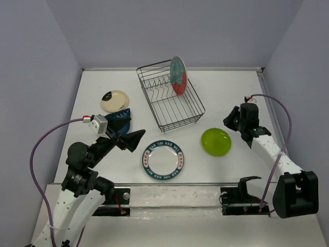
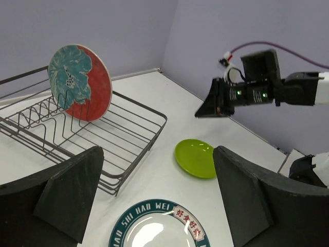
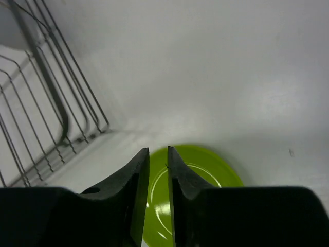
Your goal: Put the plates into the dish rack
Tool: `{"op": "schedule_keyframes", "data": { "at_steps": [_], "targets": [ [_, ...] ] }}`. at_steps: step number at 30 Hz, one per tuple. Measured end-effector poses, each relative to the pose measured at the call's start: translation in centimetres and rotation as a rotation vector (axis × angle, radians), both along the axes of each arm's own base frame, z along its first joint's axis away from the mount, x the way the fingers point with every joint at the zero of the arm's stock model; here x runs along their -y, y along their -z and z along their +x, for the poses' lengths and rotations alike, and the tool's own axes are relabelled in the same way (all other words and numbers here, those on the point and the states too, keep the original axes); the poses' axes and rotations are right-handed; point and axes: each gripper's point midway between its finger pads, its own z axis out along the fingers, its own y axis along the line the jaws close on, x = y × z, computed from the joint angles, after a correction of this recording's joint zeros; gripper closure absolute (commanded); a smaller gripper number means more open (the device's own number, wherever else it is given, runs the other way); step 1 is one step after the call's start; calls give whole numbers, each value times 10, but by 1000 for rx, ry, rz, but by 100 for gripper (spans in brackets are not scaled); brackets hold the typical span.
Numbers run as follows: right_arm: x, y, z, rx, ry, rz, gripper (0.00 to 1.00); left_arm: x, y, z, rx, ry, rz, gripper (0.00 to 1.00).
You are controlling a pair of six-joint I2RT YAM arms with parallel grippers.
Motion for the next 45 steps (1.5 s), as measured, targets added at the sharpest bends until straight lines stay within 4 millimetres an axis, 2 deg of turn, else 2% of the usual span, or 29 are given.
{"op": "schedule_keyframes", "data": {
  "at_steps": [2, 4, 5, 9, 14, 27, 30, 31, 33, 36, 41, 43, 45],
  "targets": [
    [13, 44, -29, -121, 31, 57, 66, 0, 0, 0, -2, -3, -1, 1],
    [19, 69, -48, -200, 59, 105, 47, -1, 0, 1, -2, -4, -2, 1],
    [24, 80, -58, -233, 81, 127, 44, -1, 0, 1, -2, -6, -2, 1],
    [33, 92, -73, -270, 131, 178, 41, -1, 0, 1, -2, -6, -2, 1],
    [38, 99, -79, -287, 150, 195, 45, -1, 0, 1, -1, -6, -3, 1],
    [26, 123, -87, -394, 102, 242, 53, -2, -4, -4, 12, -3, -15, 1],
    [25, 130, -85, -412, 100, 250, 68, -3, -5, -4, 15, -3, -18, 1],
    [25, 131, -84, -414, 102, 251, 78, -3, -5, -5, 15, -3, -18, 1],
    [26, 131, -84, -414, 107, 252, 92, -3, -6, -5, 18, -3, -19, 1],
    [25, 128, -83, -403, 107, 259, 93, -3, -6, -5, 18, -3, -19, 1],
    [35, 102, -79, -313, 132, 209, 93, -3, -6, -5, 18, -1, -19, 1],
    [44, 79, -78, -264, 158, 169, 93, -2, -6, -6, 18, 3, -19, 1],
    [54, 45, -71, -185, 185, 124, 93, -2, -6, -6, 18, 4, -19, 1]
  ]
}}
